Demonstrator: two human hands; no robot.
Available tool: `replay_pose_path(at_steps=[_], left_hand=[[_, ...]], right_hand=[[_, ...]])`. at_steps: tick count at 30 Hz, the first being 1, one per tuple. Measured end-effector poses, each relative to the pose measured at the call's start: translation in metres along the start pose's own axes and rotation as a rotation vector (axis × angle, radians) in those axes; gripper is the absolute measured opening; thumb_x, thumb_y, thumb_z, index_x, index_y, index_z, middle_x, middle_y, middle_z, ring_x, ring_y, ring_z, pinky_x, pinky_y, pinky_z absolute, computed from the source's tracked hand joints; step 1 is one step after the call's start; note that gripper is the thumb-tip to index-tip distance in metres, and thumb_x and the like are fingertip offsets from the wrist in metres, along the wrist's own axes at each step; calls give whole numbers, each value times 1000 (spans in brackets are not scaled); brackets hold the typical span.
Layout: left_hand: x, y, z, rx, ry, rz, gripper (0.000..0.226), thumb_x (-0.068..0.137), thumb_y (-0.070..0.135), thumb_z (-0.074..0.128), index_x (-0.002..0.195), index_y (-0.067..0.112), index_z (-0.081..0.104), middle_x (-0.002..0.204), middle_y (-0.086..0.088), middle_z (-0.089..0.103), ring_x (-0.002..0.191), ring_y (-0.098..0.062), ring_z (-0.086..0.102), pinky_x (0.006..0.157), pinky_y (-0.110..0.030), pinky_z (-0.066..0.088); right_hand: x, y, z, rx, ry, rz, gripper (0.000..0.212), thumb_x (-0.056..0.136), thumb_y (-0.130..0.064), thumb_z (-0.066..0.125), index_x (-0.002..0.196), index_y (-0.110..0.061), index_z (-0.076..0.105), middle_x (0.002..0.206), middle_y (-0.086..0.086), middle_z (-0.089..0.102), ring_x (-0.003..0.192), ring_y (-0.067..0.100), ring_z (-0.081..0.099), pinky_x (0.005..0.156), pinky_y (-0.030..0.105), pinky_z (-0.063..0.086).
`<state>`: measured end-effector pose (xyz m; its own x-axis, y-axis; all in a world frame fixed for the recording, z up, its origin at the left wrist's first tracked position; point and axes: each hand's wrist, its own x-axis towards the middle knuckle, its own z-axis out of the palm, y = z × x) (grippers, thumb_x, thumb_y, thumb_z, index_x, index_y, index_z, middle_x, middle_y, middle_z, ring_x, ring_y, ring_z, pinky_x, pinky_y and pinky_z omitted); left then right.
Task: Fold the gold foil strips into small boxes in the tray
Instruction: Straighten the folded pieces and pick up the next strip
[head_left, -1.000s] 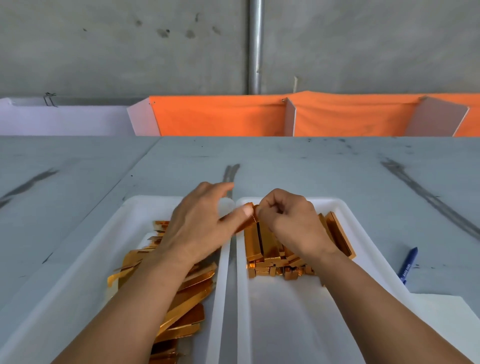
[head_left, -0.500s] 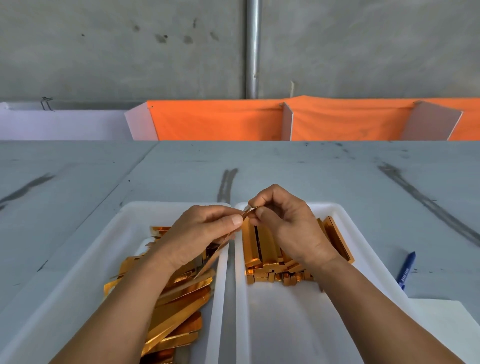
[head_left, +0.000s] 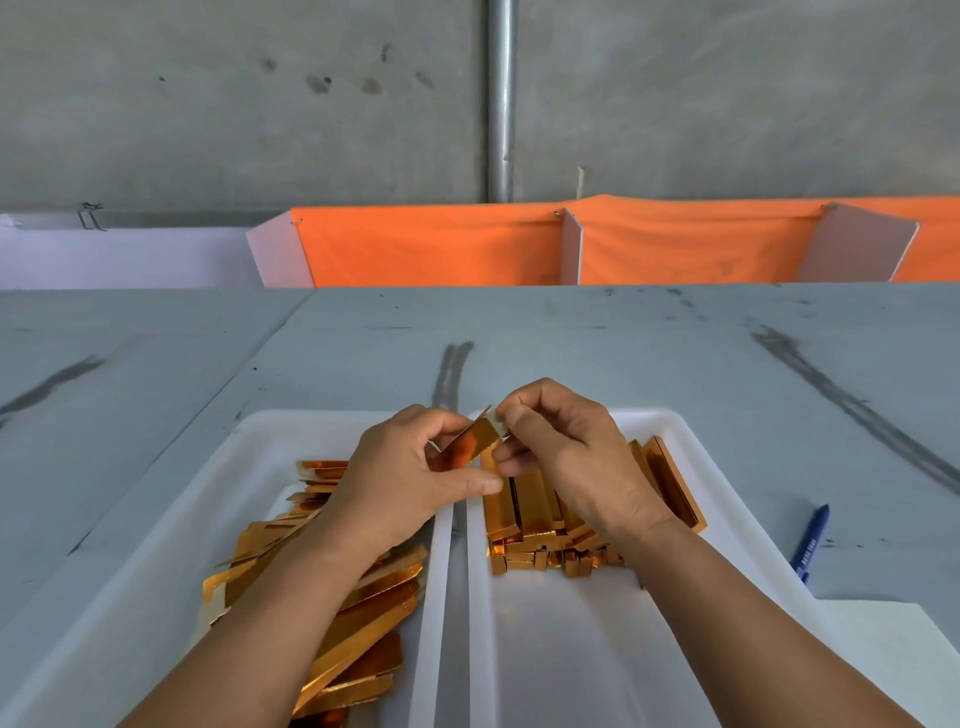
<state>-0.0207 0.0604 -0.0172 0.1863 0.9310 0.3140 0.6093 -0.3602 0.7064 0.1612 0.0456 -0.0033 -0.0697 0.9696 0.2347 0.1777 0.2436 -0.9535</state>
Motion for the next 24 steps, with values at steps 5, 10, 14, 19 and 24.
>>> replay_pose_path(at_steps=[5,10,14,19,24], left_hand=[[0,0,2,104,-42,37,60,58,64,77,110,41,58,98,23,56,90,1,55,68,-16,43],[-3,0,3,114,5,71,54,67,65,71,113,38,63,91,24,61,86,0,59,70,-17,47],[-5,2,4,107,39,97,39,72,64,66,99,35,68,75,18,60,74,-2,58,62,-15,44],[-4,4,6,133,84,91,42,76,67,56,71,26,59,58,4,50,59,-10,51,52,-24,44],[-5,8,6,143,138,28,48,70,72,46,64,26,55,53,5,49,56,-11,53,49,-22,44]], right_hand=[[2,1,0,18,17,87,14,100,-9,55,97,-17,66,67,2,72,63,17,71,65,25,58],[3,1,-3,32,22,118,16,99,-7,53,98,-18,65,67,7,72,61,19,70,66,29,58],[4,-1,-5,106,24,185,18,101,-7,50,100,-17,65,66,7,72,60,18,70,63,27,58],[2,-3,-4,50,76,163,13,99,-12,55,99,-22,63,75,3,73,64,19,71,64,30,60],[-2,1,2,-237,193,-14,12,93,-26,65,85,-35,65,78,-14,66,69,7,66,66,25,58]])
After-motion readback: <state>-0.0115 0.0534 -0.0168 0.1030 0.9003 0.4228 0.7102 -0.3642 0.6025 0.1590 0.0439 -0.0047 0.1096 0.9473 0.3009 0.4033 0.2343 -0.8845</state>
